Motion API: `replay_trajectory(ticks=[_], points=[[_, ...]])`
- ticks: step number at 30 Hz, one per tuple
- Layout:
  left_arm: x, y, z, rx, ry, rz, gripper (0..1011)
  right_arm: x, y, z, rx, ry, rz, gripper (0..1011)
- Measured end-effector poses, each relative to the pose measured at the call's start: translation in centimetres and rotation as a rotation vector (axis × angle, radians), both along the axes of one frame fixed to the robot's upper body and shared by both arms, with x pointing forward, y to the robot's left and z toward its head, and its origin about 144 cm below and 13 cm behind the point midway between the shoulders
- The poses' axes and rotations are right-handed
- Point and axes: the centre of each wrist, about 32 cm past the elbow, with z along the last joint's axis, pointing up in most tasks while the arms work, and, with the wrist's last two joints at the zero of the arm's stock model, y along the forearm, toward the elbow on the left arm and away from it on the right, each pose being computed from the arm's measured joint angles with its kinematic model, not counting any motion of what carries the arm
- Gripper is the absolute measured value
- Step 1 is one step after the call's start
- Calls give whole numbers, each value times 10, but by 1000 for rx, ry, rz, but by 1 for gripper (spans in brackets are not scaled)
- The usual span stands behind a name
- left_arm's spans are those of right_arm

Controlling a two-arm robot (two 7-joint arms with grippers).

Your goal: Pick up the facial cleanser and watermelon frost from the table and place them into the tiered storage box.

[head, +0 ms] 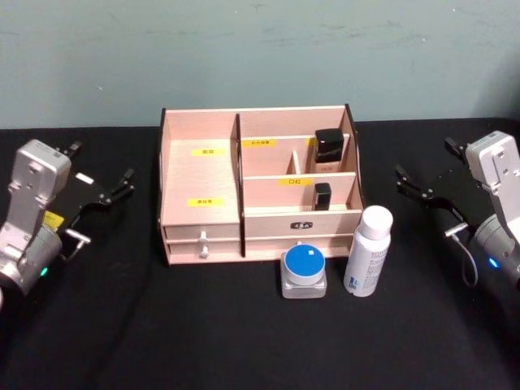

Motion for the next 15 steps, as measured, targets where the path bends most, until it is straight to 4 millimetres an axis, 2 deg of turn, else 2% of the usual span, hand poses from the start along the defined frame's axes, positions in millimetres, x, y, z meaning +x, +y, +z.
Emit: replay_trajectory(ticks=[15], points=[[0,0,0,0,0,0,1001,0,0,0,0,0,0,1000]])
